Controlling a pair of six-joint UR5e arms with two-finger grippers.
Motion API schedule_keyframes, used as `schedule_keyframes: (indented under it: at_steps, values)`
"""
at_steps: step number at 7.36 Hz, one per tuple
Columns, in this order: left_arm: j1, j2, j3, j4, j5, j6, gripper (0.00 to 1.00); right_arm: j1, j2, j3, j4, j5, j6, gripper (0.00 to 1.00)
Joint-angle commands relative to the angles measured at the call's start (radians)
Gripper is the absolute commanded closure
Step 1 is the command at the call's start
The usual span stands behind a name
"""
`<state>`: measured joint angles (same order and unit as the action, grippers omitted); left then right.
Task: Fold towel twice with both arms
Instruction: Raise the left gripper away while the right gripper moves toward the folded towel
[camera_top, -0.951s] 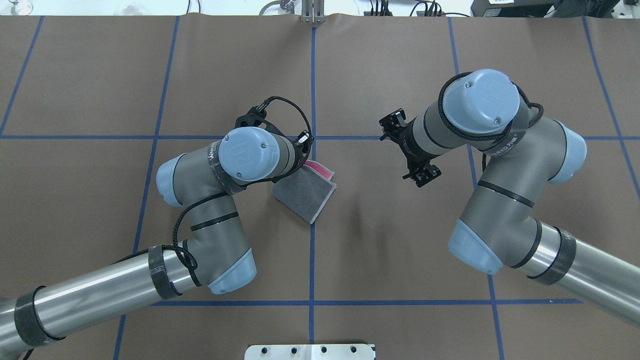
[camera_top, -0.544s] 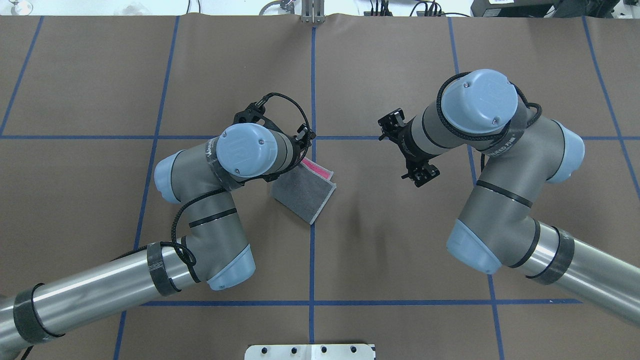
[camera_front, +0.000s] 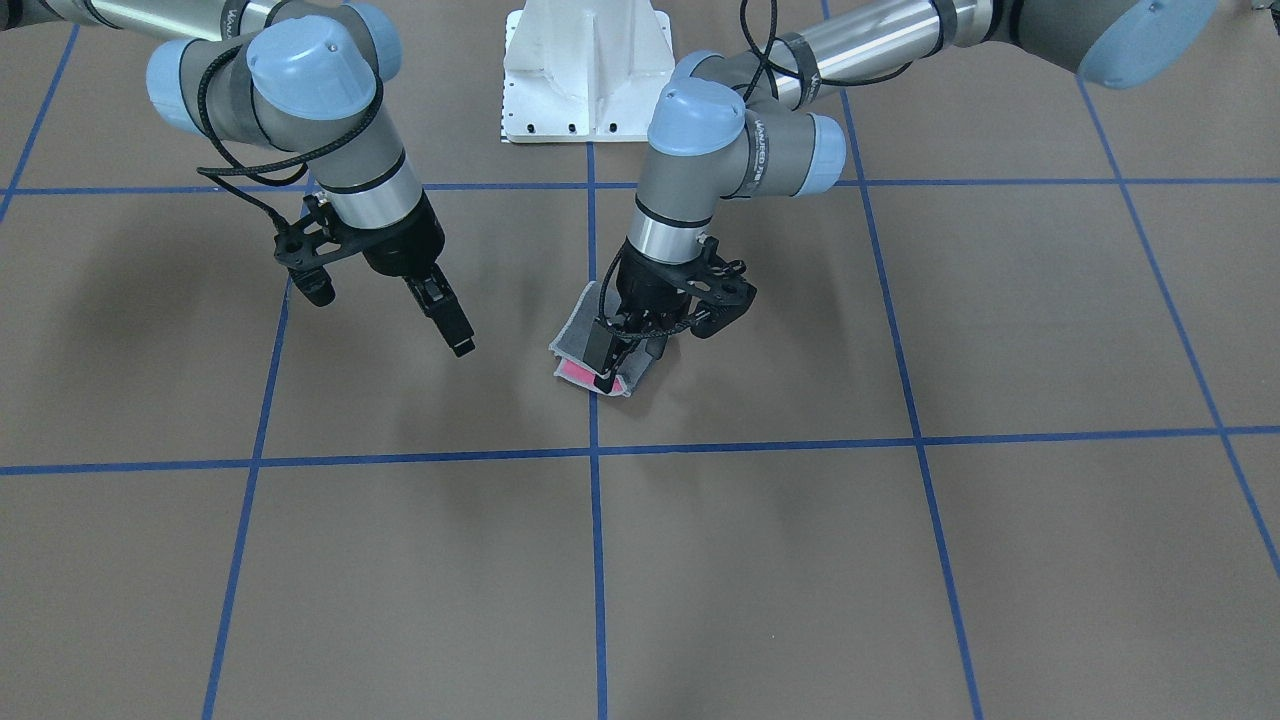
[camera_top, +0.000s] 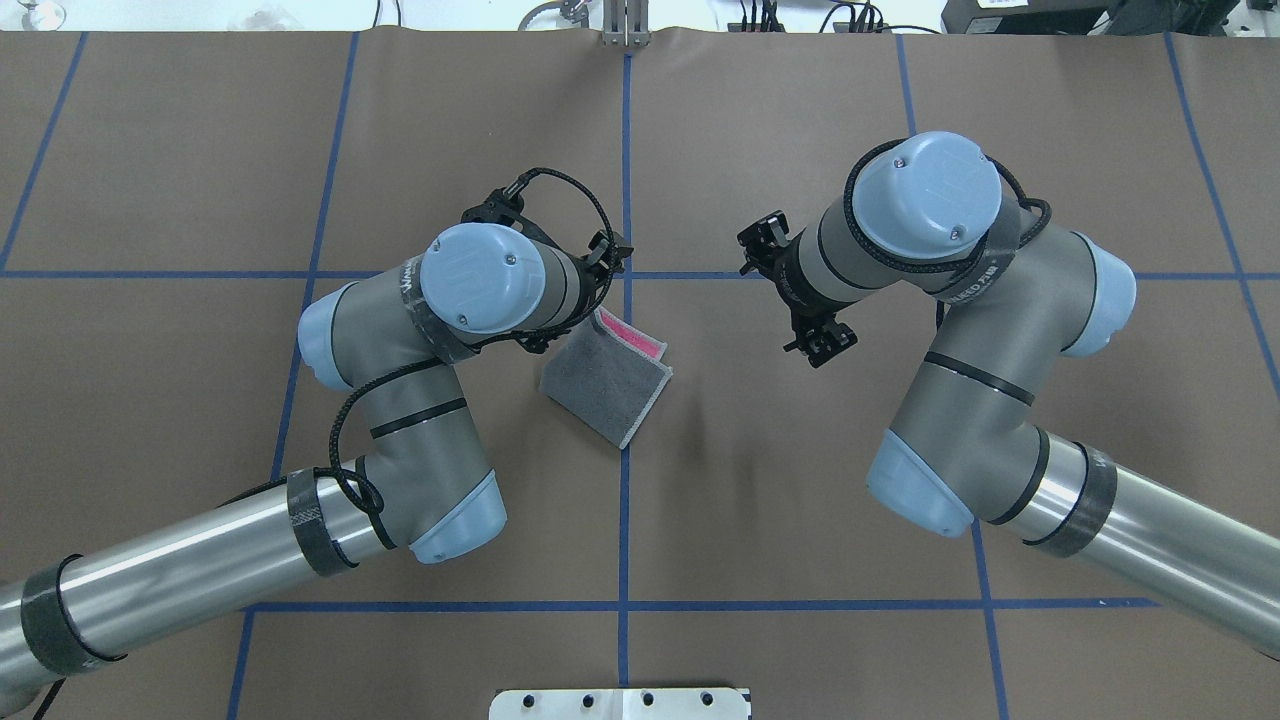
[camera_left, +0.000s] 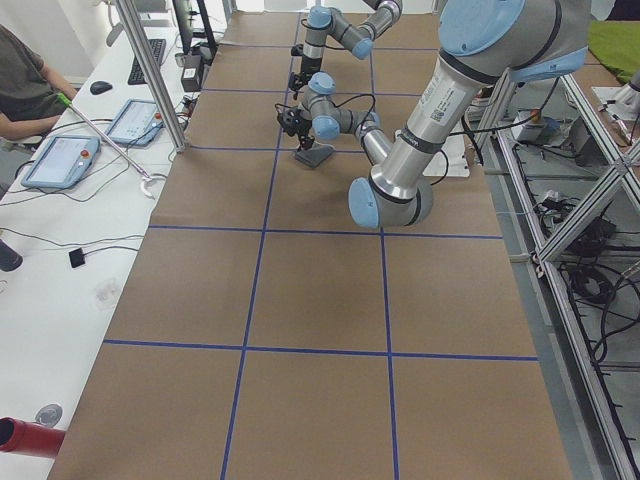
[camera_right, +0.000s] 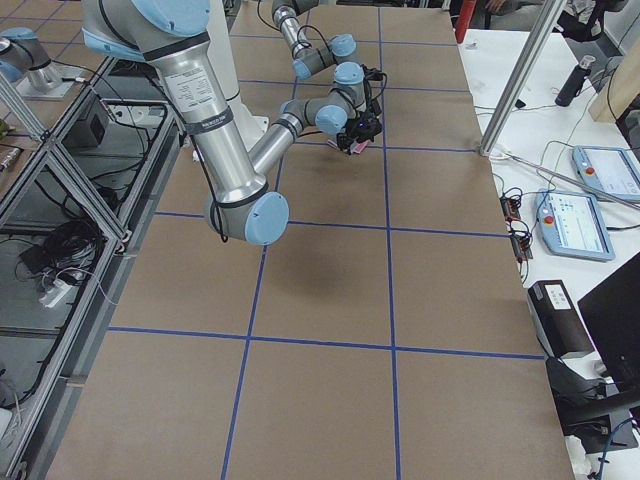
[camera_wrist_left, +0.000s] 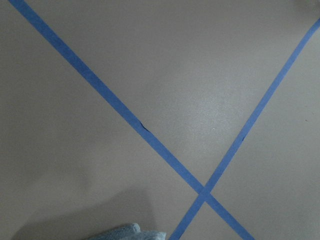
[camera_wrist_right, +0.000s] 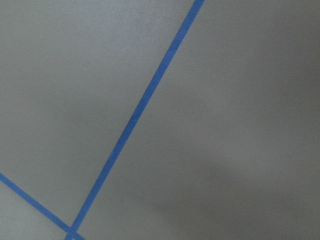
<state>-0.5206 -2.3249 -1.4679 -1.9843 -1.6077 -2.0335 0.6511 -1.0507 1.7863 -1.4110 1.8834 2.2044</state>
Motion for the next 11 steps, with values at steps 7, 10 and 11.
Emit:
schedule_keyframes:
  at_steps: [7, 10, 11]
  values:
    - [0.019, 0.005, 0.054, 0.013, -0.107, 0.015, 0.00, 0.048, -0.008, -0.001, 0.006, 0.043, -0.017, 0.00]
    - [-0.022, 0.059, -0.039, 0.016, -0.159, 0.013, 0.00, 0.042, 0.000, -0.005, 0.006, 0.042, -0.011, 0.00]
    - [-0.032, 0.097, -0.095, 0.033, -0.161, 0.013, 0.00, 0.036, 0.006, -0.007, 0.007, 0.040, -0.006, 0.00]
